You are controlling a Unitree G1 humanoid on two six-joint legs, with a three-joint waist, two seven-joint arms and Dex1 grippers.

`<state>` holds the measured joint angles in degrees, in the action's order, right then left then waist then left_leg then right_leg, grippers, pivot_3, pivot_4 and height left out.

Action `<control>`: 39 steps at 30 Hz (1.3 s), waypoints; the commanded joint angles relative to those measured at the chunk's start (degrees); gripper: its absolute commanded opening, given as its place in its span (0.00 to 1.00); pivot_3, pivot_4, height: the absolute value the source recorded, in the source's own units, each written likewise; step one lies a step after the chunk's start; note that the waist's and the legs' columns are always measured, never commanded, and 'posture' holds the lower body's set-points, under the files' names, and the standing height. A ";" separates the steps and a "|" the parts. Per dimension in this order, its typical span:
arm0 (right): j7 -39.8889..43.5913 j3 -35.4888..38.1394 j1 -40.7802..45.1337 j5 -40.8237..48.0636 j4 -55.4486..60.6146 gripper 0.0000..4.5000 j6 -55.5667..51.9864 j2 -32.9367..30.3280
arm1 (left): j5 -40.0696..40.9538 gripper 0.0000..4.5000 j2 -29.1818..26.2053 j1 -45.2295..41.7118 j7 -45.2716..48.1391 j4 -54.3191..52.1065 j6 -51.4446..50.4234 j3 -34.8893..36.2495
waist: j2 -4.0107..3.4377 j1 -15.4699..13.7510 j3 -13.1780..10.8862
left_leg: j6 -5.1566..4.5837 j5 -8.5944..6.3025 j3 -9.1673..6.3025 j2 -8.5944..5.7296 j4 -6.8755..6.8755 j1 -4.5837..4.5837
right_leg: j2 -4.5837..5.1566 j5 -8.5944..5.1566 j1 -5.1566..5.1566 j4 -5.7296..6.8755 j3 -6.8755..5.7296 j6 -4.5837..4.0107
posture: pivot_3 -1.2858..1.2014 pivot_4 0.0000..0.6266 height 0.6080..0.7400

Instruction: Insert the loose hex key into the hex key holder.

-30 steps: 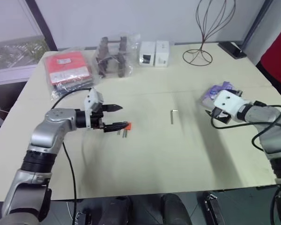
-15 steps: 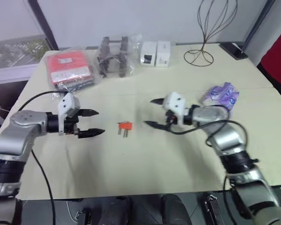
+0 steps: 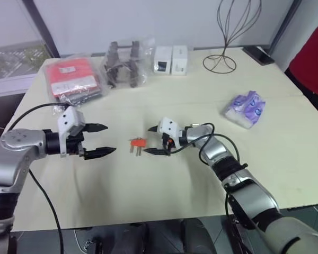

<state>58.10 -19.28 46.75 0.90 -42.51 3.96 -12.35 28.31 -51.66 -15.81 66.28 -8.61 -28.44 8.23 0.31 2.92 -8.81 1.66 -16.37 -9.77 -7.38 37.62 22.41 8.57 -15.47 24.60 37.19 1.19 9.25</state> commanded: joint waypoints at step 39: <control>-22.90 -0.86 18.96 -34.22 5.60 0.22 49.72 -24.26 | 3.48 1.00 15.54 -23.60 2.32 21.56 -0.60 -4.18 | 0.01 1.12 0.03 | 0.12 0.07 0.04 -0.05 -0.29 -0.09 | 0.01 -0.01 0.12 0.00 0.00 0.00 | 0.52 0.24 1.00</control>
<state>40.89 -19.57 64.81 -29.77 -36.31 49.61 -36.17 30.62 -36.70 -37.11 67.65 11.69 -28.78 3.59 0.32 4.05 -8.78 1.78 -16.29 -9.71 -7.43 37.33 22.32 8.58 -15.48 24.72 37.19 1.19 9.25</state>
